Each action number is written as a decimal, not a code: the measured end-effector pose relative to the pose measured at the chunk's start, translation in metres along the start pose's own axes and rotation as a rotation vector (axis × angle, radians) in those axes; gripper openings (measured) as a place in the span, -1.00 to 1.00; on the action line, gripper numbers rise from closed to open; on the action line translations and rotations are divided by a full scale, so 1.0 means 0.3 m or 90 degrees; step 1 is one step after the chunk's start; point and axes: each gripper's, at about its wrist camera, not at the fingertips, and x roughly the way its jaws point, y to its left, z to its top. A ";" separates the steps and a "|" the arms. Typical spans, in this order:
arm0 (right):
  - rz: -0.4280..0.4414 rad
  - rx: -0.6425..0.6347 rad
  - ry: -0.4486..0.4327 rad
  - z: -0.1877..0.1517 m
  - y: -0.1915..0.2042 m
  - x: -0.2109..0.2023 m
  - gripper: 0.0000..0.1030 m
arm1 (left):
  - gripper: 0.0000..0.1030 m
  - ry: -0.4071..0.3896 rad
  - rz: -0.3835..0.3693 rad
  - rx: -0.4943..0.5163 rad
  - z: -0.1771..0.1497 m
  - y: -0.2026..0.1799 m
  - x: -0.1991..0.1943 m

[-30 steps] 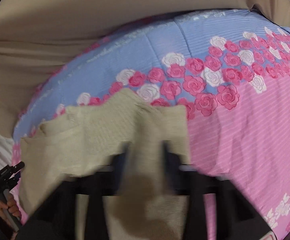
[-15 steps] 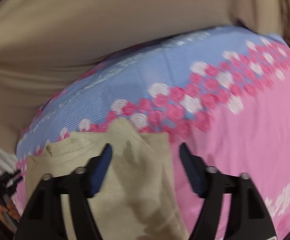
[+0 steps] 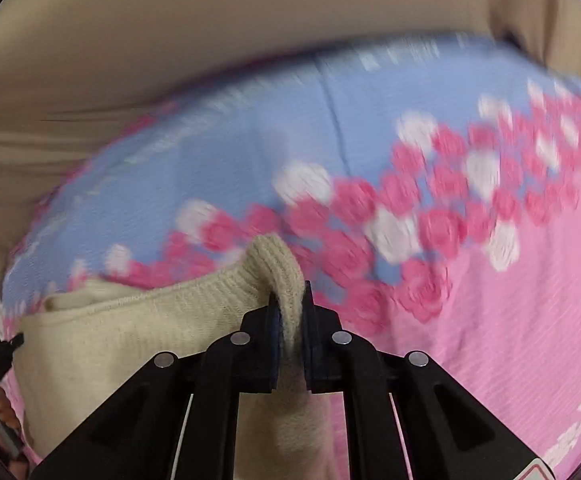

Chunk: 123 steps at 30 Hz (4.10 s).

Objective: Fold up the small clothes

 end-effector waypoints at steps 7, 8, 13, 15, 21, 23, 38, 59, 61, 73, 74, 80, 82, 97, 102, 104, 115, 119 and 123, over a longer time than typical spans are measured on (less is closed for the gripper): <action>0.081 0.031 -0.067 -0.054 0.010 -0.239 0.11 | -0.67 -0.043 -0.070 -0.016 -0.004 0.047 -0.153; 0.093 0.039 -0.066 -0.100 -0.007 -0.270 0.22 | -0.52 -0.052 -0.063 -0.013 -0.025 0.064 -0.183; 0.085 0.037 0.008 -0.381 -0.058 -0.271 0.31 | -0.10 -0.021 -0.077 -0.056 -0.257 0.210 -0.272; 0.078 0.057 0.034 -0.465 -0.076 -0.245 0.33 | 0.08 0.002 -0.075 -0.084 -0.360 0.241 -0.277; 0.120 0.104 0.045 -0.548 -0.074 -0.195 0.52 | 0.34 -0.008 -0.046 -0.135 -0.535 0.263 -0.267; 0.111 0.081 0.056 -0.536 -0.046 -0.202 -0.53 | -0.32 -0.002 -0.045 -0.132 -0.518 0.252 -0.270; 0.103 0.106 0.005 -0.557 -0.133 -0.368 -0.65 | -0.75 0.032 -0.104 -0.205 -0.576 0.331 -0.369; -0.002 -0.082 0.038 -0.166 0.112 -0.097 0.11 | 0.33 0.032 -0.017 -0.005 -0.212 0.096 -0.204; 0.000 -0.090 0.028 -0.159 0.127 -0.086 -0.83 | -0.64 0.045 -0.032 0.020 -0.202 0.058 -0.146; -0.007 -0.056 -0.090 -0.116 0.107 -0.224 -0.51 | -0.57 0.005 0.060 0.035 -0.116 -0.008 -0.112; 0.016 -0.056 -0.115 -0.123 0.121 -0.278 -0.50 | -0.49 -0.016 0.066 0.036 -0.128 -0.023 -0.167; -0.003 -0.127 -0.049 -0.068 0.234 -0.171 0.09 | 0.30 -0.075 0.089 0.120 -0.114 -0.176 -0.212; -0.016 -0.136 -0.013 -0.065 0.234 -0.077 -0.21 | 0.30 -0.035 0.103 0.137 -0.097 -0.186 -0.133; -0.047 -0.033 -0.060 -0.392 -0.035 -0.346 0.61 | 0.79 -0.048 -0.001 -0.046 -0.372 0.195 -0.413; 0.060 0.117 0.018 -0.562 -0.201 -0.290 0.63 | 0.78 0.021 -0.049 -0.270 -0.603 0.469 -0.375; 0.105 0.167 0.025 -0.584 -0.218 -0.260 0.63 | 0.77 0.007 -0.051 -0.281 -0.638 0.464 -0.370; 0.105 0.117 -0.023 -0.514 -0.085 -0.329 -0.59 | -0.76 0.024 -0.087 -0.229 -0.579 0.278 -0.343; 0.076 0.098 0.000 -0.545 -0.114 -0.360 -0.52 | -0.76 0.035 -0.104 -0.237 -0.597 0.294 -0.414; 0.043 0.125 0.067 -0.563 -0.167 -0.240 -0.20 | -0.48 0.076 -0.075 -0.241 -0.645 0.310 -0.298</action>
